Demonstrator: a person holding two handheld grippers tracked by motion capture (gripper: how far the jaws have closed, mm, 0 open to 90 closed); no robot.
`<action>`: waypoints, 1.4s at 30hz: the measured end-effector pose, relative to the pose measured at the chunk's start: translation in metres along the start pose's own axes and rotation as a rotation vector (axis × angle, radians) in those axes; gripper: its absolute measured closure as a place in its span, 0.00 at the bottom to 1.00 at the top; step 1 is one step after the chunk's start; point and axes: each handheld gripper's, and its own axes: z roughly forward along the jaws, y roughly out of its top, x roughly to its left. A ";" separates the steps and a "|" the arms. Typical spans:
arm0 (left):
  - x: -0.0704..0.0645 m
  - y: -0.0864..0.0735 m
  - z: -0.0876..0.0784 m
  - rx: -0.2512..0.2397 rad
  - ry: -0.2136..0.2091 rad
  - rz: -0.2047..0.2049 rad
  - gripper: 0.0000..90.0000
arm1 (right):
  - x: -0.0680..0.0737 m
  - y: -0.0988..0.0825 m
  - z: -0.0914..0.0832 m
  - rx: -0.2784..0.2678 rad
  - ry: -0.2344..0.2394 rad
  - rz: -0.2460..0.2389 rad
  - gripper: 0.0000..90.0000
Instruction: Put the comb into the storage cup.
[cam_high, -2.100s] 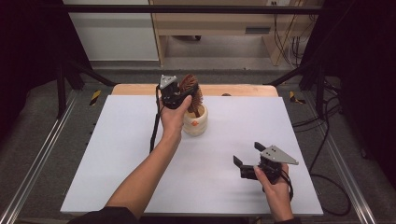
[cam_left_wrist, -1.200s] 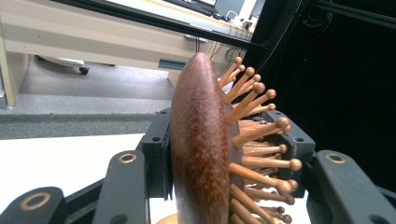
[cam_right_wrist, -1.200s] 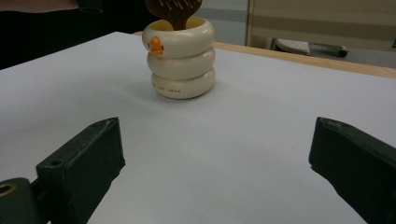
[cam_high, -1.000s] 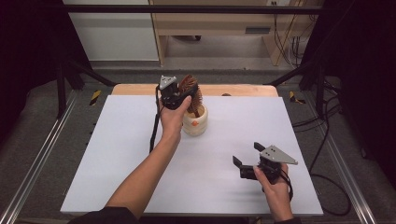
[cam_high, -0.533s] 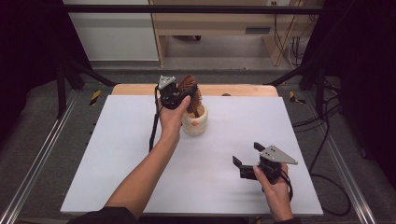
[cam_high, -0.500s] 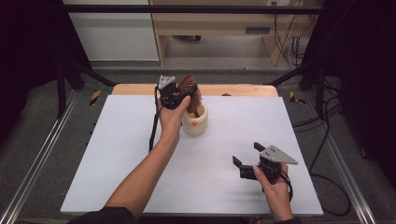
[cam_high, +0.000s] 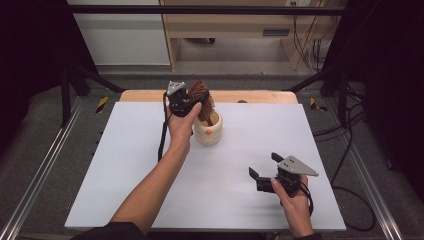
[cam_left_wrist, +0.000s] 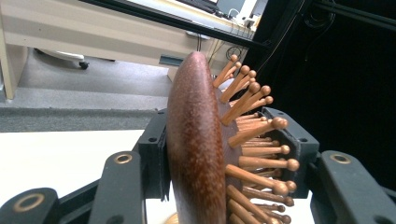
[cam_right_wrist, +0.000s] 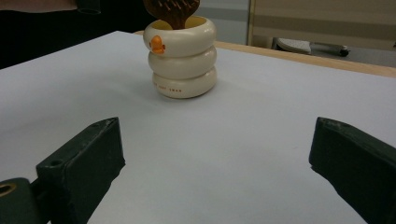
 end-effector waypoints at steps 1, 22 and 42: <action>0.001 0.000 0.000 0.001 0.000 0.000 0.52 | 0.000 0.000 0.000 0.000 0.000 0.000 0.04; 0.009 0.000 -0.002 0.009 0.001 -0.001 0.49 | 0.001 0.000 0.001 0.003 0.002 0.000 0.04; 0.015 0.000 -0.002 0.018 -0.021 0.014 0.41 | 0.001 0.000 0.001 0.004 0.004 -0.001 0.04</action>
